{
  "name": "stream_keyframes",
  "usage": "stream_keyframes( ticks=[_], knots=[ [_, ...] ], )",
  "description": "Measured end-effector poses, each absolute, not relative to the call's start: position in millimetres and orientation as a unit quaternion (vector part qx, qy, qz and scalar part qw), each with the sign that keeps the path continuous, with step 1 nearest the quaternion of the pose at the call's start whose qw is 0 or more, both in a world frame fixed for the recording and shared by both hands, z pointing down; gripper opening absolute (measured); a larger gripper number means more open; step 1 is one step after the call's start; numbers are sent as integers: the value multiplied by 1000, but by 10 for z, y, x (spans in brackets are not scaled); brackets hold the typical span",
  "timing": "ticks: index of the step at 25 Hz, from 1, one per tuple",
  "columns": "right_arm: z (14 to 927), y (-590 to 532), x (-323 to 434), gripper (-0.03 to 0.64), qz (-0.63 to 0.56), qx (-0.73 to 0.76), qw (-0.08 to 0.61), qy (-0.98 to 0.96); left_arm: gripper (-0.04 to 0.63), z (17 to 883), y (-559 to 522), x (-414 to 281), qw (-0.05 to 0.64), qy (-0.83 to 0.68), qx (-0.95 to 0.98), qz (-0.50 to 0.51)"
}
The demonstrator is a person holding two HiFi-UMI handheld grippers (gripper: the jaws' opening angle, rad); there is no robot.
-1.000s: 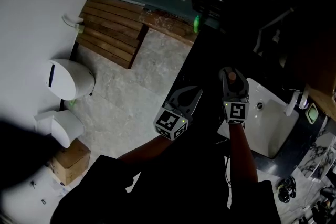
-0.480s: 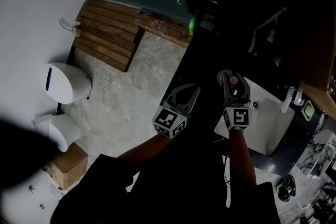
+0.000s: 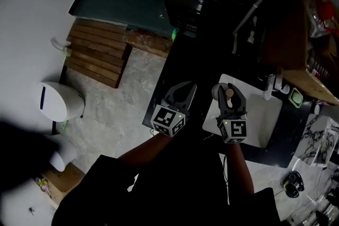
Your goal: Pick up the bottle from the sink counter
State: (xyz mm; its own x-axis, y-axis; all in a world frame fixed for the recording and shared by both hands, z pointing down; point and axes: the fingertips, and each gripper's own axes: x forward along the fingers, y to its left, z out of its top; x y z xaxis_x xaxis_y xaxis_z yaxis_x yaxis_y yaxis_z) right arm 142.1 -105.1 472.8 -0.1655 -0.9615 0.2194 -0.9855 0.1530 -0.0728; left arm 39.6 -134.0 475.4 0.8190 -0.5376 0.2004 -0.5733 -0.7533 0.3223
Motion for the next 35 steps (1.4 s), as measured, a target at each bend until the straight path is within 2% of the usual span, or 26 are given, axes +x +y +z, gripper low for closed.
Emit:
stream_keyframes(
  ticks=[19,35],
  knots=[
    [4225,185,2610,143,93,737,72,-666,15,4261,-677,1425,122,-275,953,44],
    [4193,314,2771,143,79,742,80,-661,15,4241,-505,1601,118,-276,953,43]
  ],
)
